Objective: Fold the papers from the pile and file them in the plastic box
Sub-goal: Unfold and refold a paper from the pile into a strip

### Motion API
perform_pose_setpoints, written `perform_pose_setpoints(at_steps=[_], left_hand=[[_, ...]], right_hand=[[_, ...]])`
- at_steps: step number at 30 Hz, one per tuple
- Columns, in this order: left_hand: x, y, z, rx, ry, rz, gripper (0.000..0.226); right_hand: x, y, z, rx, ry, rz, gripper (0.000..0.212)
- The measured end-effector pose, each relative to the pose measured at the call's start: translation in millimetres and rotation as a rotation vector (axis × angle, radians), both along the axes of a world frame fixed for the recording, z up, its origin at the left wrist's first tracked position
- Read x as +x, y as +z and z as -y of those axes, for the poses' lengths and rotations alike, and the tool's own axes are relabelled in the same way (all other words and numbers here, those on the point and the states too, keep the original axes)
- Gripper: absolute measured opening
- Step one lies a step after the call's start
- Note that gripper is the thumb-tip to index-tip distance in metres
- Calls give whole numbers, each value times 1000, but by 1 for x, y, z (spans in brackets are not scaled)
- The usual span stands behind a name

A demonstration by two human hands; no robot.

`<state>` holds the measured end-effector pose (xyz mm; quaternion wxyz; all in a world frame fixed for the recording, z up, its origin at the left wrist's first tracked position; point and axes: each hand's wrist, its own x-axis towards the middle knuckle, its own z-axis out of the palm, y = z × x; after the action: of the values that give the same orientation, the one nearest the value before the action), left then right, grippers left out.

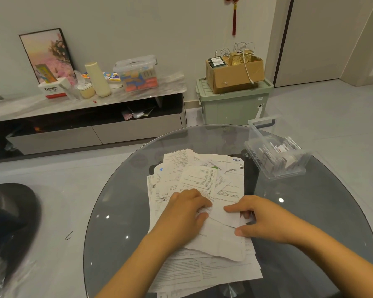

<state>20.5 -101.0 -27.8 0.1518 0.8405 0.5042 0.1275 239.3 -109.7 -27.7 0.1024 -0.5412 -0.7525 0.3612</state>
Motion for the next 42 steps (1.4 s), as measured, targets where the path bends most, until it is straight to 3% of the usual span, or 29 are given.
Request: perform_pose_setpoints(at_steps=[7,13,18,22,31,35,42], left_hand=[[8,3,11,-56,-83,-53,61],[11,2,11,-45,-72,30,44],[15,1,11,-23,7,143,25],[15,2,8,-52,59,195,27],[14,-2,3,-162,129,228,72],[12,-4,-2,-188,143,200,73],[6,-6,-12,-251,190,284,72]], right_hand=[[1,10,9,119,-7,-115,32],[-1,12,6,335,-6,-219,9],[-7,0,5,488,-67,-261,21],[-14,-9,1,481,-135,-240,53],[-32,-26,-12,410,-199,-77,57],[-37,-28,-14,365,-185,-19,58],[-33,-28,-15,307,-183,-80,44]])
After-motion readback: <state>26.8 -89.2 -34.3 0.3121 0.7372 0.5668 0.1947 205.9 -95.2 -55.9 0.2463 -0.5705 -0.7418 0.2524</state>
